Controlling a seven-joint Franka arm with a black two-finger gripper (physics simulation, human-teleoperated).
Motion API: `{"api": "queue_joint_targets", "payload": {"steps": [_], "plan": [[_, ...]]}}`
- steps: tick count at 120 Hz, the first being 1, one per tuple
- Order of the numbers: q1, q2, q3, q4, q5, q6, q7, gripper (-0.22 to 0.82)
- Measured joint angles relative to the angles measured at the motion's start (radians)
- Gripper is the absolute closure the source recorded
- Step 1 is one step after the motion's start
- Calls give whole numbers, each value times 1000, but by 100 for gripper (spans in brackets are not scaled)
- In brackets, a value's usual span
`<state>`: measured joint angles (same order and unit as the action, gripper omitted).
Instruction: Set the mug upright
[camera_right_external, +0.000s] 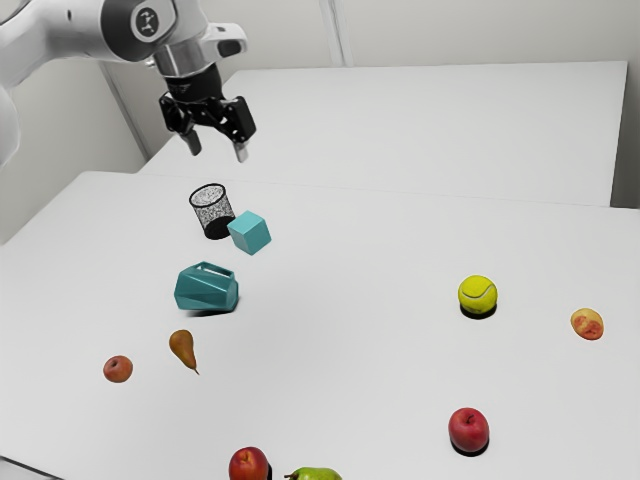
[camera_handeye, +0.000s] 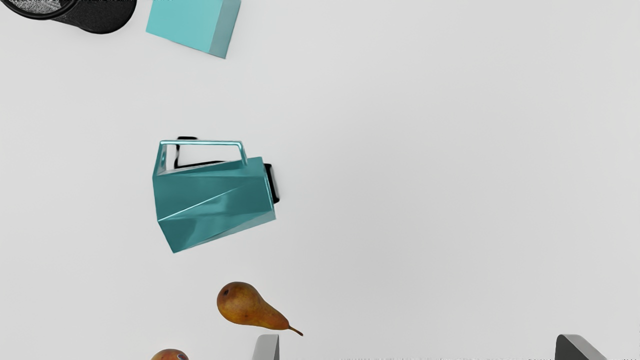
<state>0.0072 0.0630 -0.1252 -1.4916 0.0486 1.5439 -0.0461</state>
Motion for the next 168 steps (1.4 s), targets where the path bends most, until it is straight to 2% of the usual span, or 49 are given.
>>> {"api": "queue_joint_targets", "payload": {"steps": [34, 55, 81, 101, 120, 135, 158, 168], "plan": [[-2, -23, -1, -24, -7, -15, -17, 0], [18, -75, 6, -113, -84, -21, -30, 0], [59, -77, 8, -257, -191, -24, -36, 0], [109, -69, 9, -396, -259, 67, 34, 0], [162, -49, 9, -470, -317, 181, 149, 0], [229, -28, 8, -483, -357, 251, 251, 0], [451, 3, 8, -484, -400, 310, 390, 0], [498, 13, 8, -484, -413, 323, 445, 0]]}}
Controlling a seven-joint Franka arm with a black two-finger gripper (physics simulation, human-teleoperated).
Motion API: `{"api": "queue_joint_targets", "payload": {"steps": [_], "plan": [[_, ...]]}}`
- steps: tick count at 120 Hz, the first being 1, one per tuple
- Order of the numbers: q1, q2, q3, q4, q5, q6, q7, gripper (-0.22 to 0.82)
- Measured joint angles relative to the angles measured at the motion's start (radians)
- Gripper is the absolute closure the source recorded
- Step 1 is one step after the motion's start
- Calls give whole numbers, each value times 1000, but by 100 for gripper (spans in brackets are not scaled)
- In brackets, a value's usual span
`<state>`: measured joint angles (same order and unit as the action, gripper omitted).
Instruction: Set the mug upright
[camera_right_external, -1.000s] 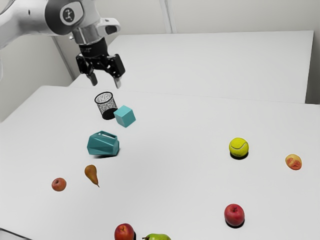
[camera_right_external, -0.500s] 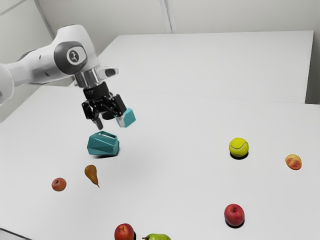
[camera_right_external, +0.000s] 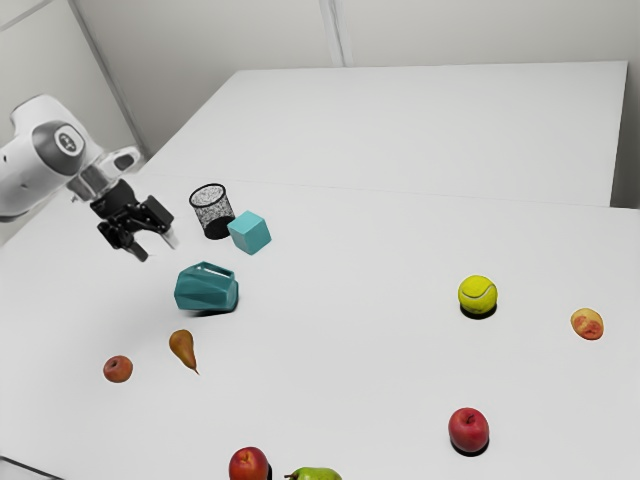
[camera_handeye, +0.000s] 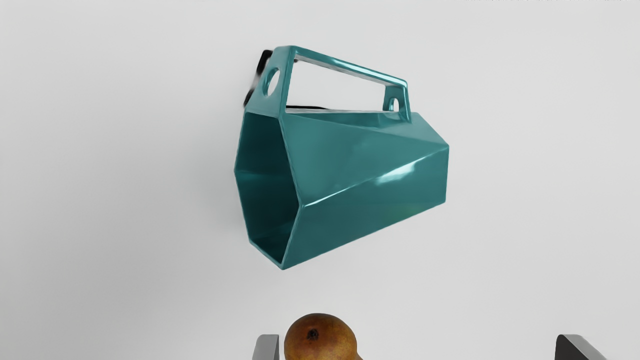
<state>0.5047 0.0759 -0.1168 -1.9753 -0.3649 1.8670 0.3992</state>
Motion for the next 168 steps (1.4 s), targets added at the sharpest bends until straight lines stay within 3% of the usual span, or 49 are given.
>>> {"api": "queue_joint_targets", "payload": {"steps": [79, 135, 144, 168], "plan": [[69, 221, 1, 54, -160, 24, 374, 0], [70, 274, 1, 34, -338, -62, 480, 1], [71, 278, 2, 31, -353, -82, 491, 8], [84, 276, -1, 31, -365, -117, 515, 44]]}}
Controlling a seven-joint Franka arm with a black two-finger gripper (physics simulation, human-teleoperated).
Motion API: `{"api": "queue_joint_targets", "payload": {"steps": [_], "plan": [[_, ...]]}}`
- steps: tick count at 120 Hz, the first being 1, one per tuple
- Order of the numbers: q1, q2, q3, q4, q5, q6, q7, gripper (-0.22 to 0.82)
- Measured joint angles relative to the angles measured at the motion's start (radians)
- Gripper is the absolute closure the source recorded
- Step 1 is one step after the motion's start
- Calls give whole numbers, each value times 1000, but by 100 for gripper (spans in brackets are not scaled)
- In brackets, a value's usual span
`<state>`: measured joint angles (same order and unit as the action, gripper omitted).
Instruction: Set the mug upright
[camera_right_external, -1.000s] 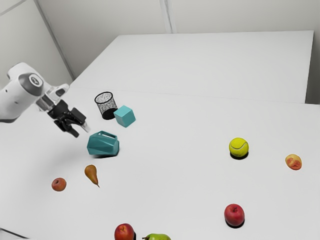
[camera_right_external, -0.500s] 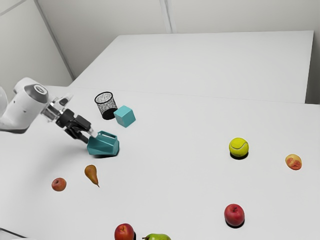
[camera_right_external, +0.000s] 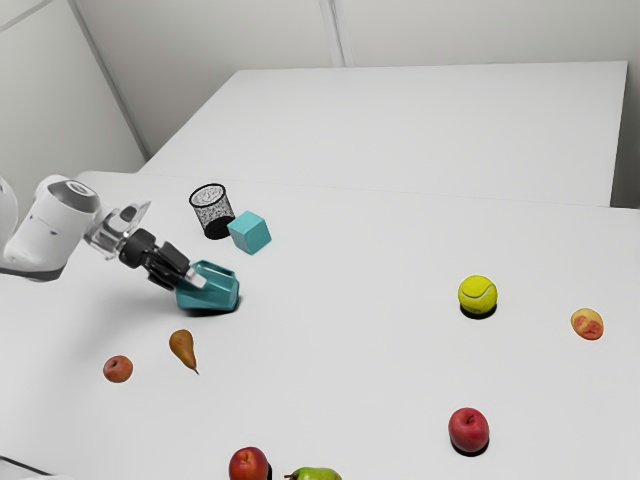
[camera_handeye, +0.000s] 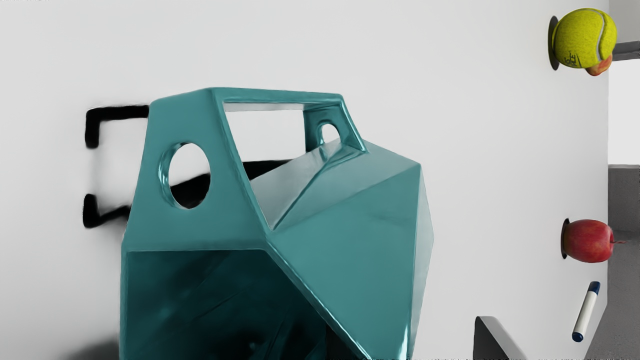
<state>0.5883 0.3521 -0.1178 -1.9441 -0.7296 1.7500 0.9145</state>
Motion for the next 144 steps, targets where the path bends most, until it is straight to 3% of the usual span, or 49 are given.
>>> {"api": "queue_joint_targets", "payload": {"steps": [16, 34, 68, 110, 124, 144], "plan": [[-1, -3, -4, 1, -1, -10, 13, 60], [-1, -7, -6, 3, -1, -15, 25, 70], [-10, -14, -7, 6, 4, -9, 36, 77], [-123, -176, -51, -60, 161, 123, -19, 79], [-146, -255, -101, -113, 250, 192, -67, 79], [-132, -369, -231, -202, 421, 276, -172, 79]]}}
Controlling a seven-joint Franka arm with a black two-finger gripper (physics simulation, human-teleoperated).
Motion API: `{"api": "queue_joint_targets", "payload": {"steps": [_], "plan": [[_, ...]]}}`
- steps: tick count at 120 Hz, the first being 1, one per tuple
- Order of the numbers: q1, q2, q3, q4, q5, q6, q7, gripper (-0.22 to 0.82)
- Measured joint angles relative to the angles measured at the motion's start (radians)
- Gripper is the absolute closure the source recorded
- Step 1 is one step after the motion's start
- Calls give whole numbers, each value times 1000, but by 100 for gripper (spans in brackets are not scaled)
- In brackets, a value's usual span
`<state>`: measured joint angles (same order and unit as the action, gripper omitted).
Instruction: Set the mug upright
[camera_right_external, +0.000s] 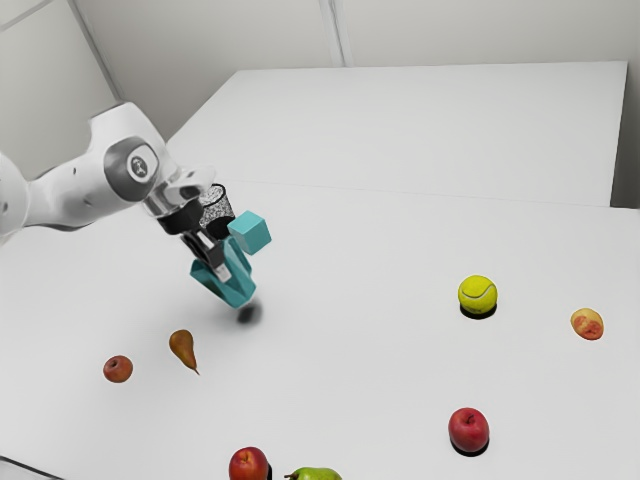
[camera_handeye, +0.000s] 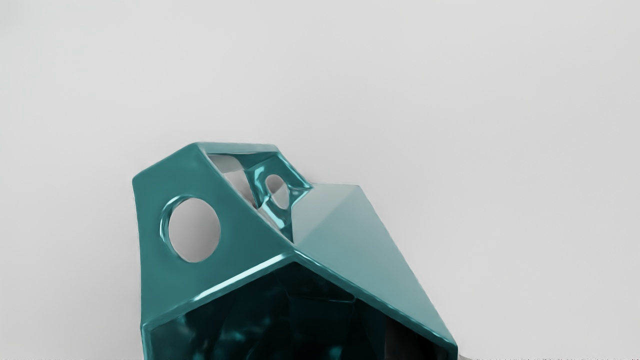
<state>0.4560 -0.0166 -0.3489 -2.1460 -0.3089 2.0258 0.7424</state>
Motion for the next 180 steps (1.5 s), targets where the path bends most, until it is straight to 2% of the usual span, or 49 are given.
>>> {"api": "queue_joint_targets", "payload": {"steps": [19, 49, 71, 128, 136, 150, 159, 180], "plan": [[-20, -78, -92, -75, 98, 49, -100, 79], [-7, -101, -151, -133, 191, 93, -229, 78], [-5, -95, -171, -167, 213, 130, -301, 78], [-3, -48, -173, -198, 220, 196, -412, 76], [-3, -47, -173, -200, 218, 200, -421, 69], [-7, -52, -174, -201, 217, 206, -433, 44], [-4, -67, -182, -201, 216, 208, -440, 31], [-4, -139, -196, -183, 215, 182, -452, 13]]}}
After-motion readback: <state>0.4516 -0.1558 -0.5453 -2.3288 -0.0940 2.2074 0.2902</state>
